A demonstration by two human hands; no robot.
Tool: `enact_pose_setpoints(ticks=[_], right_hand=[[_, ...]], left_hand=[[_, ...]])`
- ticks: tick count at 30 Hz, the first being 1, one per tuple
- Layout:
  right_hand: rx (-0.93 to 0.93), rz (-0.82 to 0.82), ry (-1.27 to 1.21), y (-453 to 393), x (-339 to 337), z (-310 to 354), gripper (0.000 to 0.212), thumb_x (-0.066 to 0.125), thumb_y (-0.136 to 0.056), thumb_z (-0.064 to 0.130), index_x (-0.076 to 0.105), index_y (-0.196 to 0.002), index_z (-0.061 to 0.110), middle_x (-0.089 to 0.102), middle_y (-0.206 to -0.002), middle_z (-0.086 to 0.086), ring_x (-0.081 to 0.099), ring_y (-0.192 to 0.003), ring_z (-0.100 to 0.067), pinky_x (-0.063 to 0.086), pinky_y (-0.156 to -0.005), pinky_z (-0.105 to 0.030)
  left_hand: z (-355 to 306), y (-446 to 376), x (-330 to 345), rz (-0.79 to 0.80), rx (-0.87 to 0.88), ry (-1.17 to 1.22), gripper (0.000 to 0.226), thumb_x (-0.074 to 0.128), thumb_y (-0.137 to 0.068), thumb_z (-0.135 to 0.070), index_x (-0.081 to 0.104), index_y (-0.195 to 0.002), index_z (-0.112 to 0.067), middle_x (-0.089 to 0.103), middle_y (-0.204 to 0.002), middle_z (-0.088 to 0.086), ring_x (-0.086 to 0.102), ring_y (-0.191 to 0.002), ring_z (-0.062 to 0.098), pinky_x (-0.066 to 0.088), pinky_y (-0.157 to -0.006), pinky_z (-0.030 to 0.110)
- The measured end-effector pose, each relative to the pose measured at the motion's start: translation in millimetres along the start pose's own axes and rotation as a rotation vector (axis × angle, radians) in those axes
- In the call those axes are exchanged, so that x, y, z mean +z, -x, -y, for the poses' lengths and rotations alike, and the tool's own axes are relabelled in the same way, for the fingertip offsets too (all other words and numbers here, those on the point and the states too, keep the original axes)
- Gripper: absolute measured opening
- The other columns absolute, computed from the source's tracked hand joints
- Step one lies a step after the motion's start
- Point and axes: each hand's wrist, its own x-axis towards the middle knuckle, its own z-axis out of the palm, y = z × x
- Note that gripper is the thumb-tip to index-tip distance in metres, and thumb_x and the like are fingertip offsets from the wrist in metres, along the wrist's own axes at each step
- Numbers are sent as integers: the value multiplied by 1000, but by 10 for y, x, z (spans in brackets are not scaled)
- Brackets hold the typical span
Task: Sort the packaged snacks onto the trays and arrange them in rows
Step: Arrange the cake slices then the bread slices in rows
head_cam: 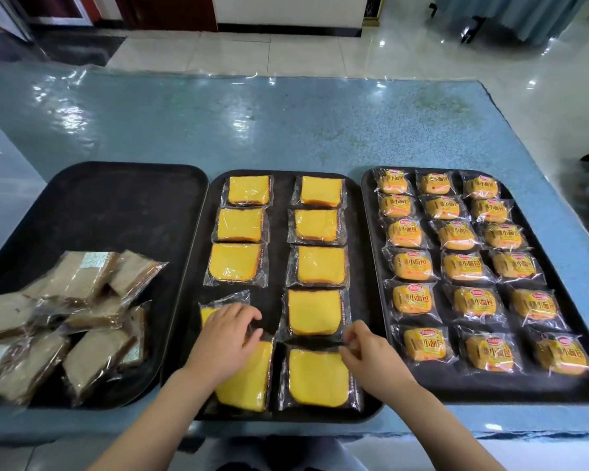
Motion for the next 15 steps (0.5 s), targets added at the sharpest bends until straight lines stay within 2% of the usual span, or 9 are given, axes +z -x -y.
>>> enact_pose_setpoints(ticks=[2, 5, 8, 11, 13, 15], right_hand=[[-41, 13, -67, -29, 59, 188, 10, 56, -93, 22, 47, -96, 26, 57, -66, -1, 51, -56, -7, 46, -57, -28], [-98, 76, -106, -99, 260, 489, 12, 55, -92, 21, 49, -98, 29, 60, -76, 6, 55, -67, -7, 47, -64, -27], [-118, 97, -107, -178, 466, 771, 21, 55, -91, 21, 50, -110, 28, 59, -99, 11, 56, -81, -5, 48, -72, -21], [-118, 77, -40, -251, 643, 1001, 37, 54, -92, 22, 46, -128, 26, 52, -117, 6, 54, -84, -6, 45, -73, -20], [-117, 49, 20, -293, 736, 1107, 46, 53, -92, 22, 40, -137, 24, 44, -132, 4, 57, -98, -12, 48, -80, -25], [-118, 36, 81, -335, 803, 1195, 54, 52, -93, 24, 34, -144, 23, 35, -146, 5, 53, -117, -17, 48, -94, -30]], left_hand=[[190, 14, -118, -13, -54, -6, 23, 55, -94, -29, 57, -118, -25, 56, -118, -12, 50, -115, 10, 38, -100, 27], [475, 55, -251, 24, -134, 12, 29, 57, -93, -23, 56, -122, -24, 53, -127, -9, 46, -124, 14, 39, -103, 31], [646, 98, -360, 110, -178, 48, 40, 56, -94, -24, 50, -133, -23, 43, -145, -4, 35, -136, 17, 31, -111, 31], [752, 112, -444, 180, -180, 64, 51, 54, -96, -30, 39, -145, -24, 29, -156, -4, 24, -144, 15, 24, -114, 29], [797, 83, -464, 208, -152, 75, 55, 54, -97, -30, 34, -148, -24, 26, -158, -4, 21, -146, 14, 23, -116, 28], [832, 34, -465, 232, -102, 70, 59, 55, -96, -30, 31, -150, -23, 25, -159, -4, 20, -146, 14, 22, -117, 28]])
